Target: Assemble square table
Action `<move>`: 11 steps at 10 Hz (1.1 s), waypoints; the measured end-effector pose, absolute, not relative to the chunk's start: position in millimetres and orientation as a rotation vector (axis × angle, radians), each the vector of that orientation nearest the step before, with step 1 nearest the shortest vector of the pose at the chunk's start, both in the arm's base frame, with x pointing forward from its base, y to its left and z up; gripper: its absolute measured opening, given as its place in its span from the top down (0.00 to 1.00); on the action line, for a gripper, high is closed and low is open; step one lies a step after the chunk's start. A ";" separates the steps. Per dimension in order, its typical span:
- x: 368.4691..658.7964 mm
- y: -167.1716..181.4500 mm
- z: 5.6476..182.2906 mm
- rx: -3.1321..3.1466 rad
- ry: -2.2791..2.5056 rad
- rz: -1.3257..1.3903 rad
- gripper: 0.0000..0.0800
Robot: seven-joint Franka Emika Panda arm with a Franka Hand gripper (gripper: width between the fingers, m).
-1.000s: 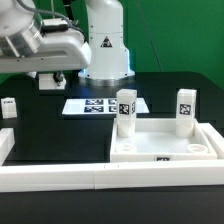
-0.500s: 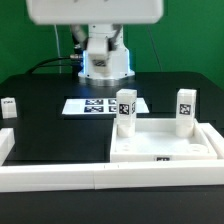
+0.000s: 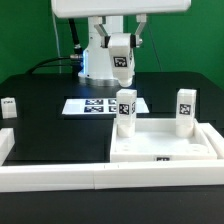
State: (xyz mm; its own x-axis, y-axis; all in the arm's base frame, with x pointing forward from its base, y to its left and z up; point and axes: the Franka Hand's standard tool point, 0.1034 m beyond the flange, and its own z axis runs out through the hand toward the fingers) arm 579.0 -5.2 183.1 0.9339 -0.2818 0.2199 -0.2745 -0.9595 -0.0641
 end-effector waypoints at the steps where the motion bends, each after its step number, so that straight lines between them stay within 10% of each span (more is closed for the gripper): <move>1: 584.3 1.8 180.9 -3.040 0.519 -0.474 0.64; 4: 610.7 68.2 157.1 -2.987 0.452 -0.834 0.64; 11: 605.8 98.8 121.2 -2.986 0.380 -1.072 0.64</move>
Offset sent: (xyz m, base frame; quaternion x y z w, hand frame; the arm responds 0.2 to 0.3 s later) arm 0.0281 -0.0035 -0.0107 -0.1379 0.2525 -0.0688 0.9553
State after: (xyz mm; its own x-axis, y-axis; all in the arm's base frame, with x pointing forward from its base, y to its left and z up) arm 605.8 98.8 121.2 0.7468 -0.2038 0.6331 -0.2401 -0.9703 -0.0291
